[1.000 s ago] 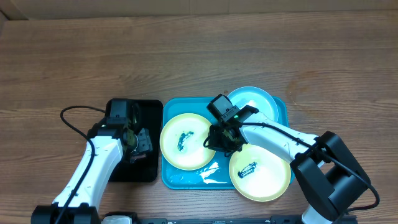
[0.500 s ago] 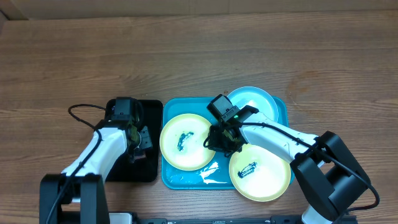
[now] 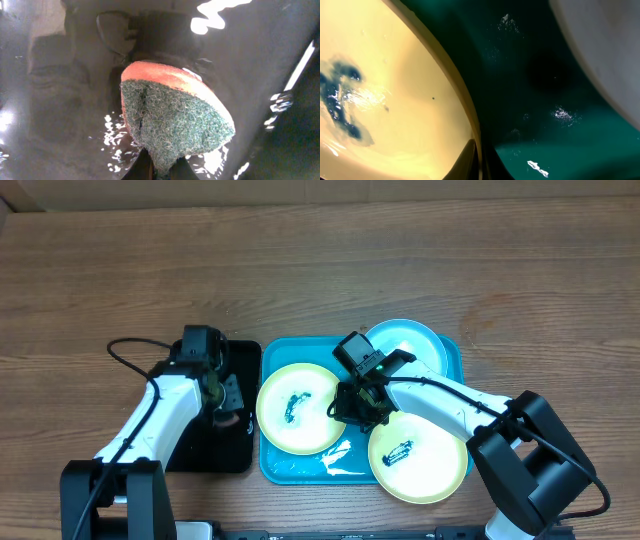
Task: Clean dirty plates on tray and stack at the side
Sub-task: 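Lower left gripper into black tray and grasp the scrub sponge, then bring the sponge with left gripper onto the held yellow plate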
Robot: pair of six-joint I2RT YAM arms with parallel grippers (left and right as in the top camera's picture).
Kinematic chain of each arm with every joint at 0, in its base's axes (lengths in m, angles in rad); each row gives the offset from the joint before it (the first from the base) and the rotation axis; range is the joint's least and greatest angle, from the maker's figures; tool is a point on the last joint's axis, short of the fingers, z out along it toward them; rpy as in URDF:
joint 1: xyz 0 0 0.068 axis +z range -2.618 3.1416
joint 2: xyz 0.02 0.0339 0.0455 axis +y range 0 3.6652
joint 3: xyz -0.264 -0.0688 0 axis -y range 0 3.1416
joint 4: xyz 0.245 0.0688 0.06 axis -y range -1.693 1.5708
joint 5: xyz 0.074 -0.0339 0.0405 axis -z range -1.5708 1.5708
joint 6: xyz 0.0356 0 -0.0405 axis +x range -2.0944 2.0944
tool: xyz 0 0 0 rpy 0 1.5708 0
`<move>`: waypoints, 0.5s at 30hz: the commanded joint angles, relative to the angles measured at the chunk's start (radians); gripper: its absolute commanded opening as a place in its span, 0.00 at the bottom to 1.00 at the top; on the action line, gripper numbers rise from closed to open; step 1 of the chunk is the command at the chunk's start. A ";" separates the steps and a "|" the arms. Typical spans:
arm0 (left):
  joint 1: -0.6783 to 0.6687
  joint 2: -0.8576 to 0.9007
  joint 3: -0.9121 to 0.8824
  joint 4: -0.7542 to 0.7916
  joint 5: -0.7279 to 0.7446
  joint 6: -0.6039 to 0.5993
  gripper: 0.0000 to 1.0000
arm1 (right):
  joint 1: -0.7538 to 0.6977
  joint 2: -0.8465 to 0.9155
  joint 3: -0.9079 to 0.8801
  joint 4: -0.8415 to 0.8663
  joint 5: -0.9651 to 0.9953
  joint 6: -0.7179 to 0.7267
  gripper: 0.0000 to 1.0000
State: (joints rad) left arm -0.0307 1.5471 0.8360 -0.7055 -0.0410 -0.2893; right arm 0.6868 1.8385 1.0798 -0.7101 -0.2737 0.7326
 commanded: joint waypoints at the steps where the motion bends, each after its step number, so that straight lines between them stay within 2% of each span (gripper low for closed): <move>1: 0.000 -0.023 0.057 -0.006 0.012 -0.002 0.04 | 0.005 0.005 -0.006 0.006 -0.019 -0.003 0.04; 7: 0.000 -0.024 0.096 -0.081 0.066 0.008 0.04 | 0.005 0.005 -0.006 0.006 -0.019 -0.003 0.04; 10: -0.012 -0.039 0.154 -0.121 0.109 0.064 0.04 | 0.005 0.005 0.007 -0.004 -0.006 -0.030 0.04; 15: -0.055 -0.096 0.271 -0.207 0.113 0.065 0.04 | 0.005 0.001 0.095 -0.128 0.155 -0.061 0.04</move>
State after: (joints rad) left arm -0.0586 1.5146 1.0229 -0.8871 0.0391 -0.2527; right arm 0.6880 1.8385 1.1122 -0.8124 -0.2272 0.7044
